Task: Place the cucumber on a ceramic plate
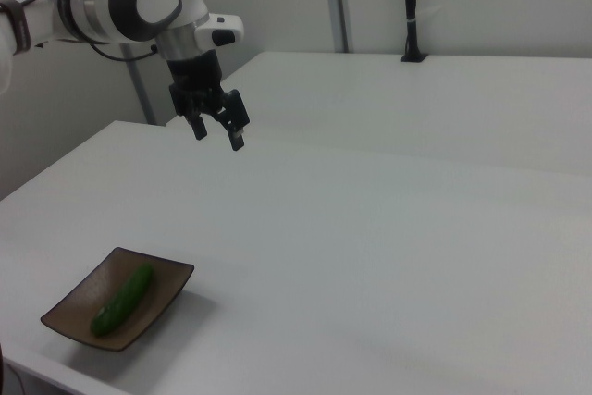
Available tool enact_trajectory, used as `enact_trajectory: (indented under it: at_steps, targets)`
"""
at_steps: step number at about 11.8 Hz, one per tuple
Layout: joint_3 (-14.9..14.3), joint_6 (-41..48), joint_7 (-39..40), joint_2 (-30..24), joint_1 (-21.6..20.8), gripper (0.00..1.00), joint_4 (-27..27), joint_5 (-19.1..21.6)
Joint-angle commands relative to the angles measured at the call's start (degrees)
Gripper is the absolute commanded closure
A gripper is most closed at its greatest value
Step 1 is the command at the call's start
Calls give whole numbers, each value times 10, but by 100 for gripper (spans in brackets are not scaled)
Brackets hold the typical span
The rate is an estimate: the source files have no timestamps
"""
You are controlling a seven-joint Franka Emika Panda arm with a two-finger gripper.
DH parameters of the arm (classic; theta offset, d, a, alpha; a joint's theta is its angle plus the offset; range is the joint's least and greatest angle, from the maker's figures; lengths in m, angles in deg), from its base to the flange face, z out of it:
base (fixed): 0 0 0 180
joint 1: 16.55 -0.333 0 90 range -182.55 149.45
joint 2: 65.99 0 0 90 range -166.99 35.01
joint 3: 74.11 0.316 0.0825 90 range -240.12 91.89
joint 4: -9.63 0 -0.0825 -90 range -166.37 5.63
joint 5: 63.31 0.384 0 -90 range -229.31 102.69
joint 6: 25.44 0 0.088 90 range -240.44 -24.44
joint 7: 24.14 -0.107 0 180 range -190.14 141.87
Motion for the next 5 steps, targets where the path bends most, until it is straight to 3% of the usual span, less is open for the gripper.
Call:
enact_trajectory:
  at_steps: [1, 5]
  targets:
    - [4, -25, 12, -35, 9, 0, -35, 30]
    - [5, -22, 13, -39, 11, 0, -33, 24]
